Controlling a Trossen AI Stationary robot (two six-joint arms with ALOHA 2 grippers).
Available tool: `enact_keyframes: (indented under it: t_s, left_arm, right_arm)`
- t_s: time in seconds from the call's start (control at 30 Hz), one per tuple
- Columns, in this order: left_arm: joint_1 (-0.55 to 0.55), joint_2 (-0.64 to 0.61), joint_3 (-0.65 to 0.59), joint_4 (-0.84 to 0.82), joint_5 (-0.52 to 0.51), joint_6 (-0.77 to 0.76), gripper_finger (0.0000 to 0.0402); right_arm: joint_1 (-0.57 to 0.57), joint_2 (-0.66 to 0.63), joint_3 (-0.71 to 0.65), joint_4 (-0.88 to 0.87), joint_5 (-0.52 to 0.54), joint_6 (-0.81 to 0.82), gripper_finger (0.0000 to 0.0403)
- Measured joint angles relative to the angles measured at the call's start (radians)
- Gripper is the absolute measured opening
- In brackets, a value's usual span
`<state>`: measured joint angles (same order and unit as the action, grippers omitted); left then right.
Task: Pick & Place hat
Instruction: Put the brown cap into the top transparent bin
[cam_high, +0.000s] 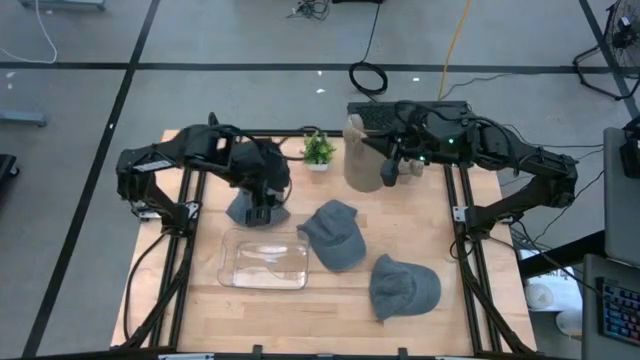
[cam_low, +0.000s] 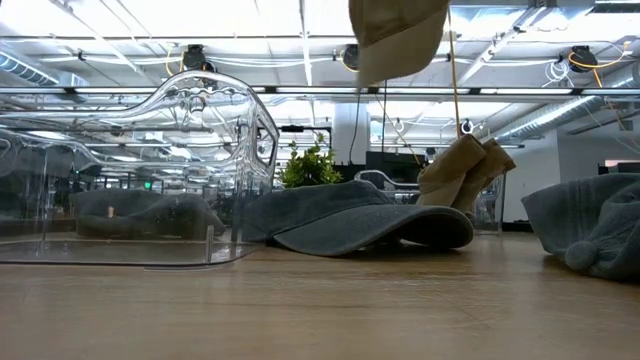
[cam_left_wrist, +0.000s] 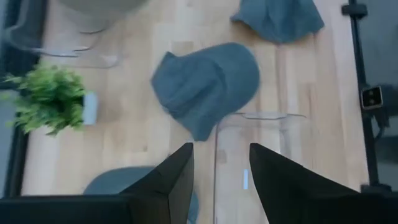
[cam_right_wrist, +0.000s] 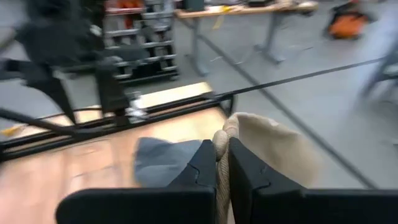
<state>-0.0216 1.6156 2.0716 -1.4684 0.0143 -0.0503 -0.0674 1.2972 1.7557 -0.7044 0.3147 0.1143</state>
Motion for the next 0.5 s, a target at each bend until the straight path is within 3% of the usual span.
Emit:
enact_keyframes:
  t_s: [0.37, 0.5]
  left_arm:
    - [0.011, -0.089, 0.001, 0.049, -0.12, -0.054, 0.0164]
    - [0.012, -0.123, 0.0, 0.083, -0.183, -0.071, 0.0165]
  right_arm:
    - [-0.006, 0.003, 0.0, 0.123, 0.359, -0.159, 0.0002]
    - [-0.043, 0.012, 0.0, 0.129, 0.419, -0.15, 0.0002]
